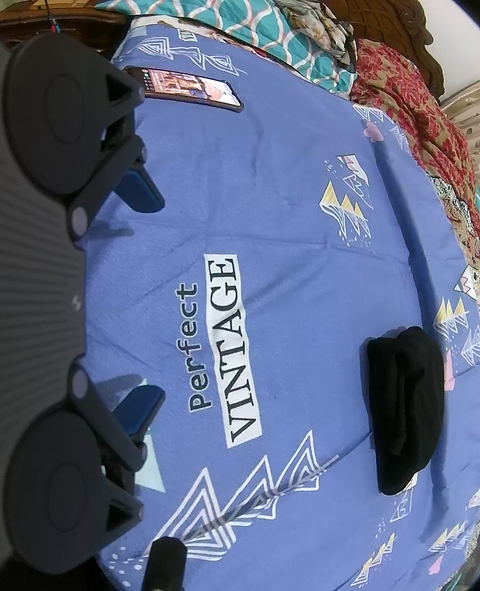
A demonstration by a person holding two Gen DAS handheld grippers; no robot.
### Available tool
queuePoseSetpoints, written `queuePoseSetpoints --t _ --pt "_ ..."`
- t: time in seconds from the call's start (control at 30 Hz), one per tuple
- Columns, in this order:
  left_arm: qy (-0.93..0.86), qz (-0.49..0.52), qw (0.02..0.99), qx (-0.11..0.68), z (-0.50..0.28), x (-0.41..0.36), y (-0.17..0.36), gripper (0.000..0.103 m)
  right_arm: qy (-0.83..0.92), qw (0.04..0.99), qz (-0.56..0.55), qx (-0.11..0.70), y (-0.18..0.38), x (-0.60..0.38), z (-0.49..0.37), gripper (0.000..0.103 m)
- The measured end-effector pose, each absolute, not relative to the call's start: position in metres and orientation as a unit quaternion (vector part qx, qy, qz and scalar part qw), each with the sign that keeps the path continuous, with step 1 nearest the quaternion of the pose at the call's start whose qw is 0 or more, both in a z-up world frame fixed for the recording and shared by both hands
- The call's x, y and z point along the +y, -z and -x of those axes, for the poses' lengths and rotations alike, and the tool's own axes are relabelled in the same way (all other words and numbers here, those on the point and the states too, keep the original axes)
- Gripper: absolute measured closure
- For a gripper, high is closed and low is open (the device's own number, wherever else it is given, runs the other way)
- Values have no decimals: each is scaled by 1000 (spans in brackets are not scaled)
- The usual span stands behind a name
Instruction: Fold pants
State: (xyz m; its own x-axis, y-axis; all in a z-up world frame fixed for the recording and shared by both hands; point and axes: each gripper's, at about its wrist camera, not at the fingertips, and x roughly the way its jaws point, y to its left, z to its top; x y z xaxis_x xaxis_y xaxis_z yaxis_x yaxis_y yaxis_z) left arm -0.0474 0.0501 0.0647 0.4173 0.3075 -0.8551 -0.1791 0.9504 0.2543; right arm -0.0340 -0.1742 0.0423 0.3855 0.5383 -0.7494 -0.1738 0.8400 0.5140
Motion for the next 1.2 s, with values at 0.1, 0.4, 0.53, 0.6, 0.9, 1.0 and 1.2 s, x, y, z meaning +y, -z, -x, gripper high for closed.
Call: queuePoseSetpoints --t 0.1,0.4,0.53,0.6,0.9,1.0,1.2 --pt "-147 -62 839 520 47 51 -65 0 -219 813 -179 509 -42 -174 34 0" --pt "-153 -66 838 520 47 52 -64 0 -219 812 -180 510 -41 -174 35 0" --pt "-155 -70 837 519 47 52 -63 0 -219 811 -181 511 -41 -174 35 0" --pt "-156 -73 837 519 47 52 -63 0 -219 811 -181 511 -41 -174 35 0" --pt "-163 -86 837 515 48 51 -63 0 -219 811 -182 512 -41 -175 35 0" --pt "-164 -88 837 515 47 51 -63 0 -219 811 -182 512 -41 -175 35 0" --pt "-162 -90 837 516 47 50 -63 0 -219 811 -182 512 -41 -175 35 0"
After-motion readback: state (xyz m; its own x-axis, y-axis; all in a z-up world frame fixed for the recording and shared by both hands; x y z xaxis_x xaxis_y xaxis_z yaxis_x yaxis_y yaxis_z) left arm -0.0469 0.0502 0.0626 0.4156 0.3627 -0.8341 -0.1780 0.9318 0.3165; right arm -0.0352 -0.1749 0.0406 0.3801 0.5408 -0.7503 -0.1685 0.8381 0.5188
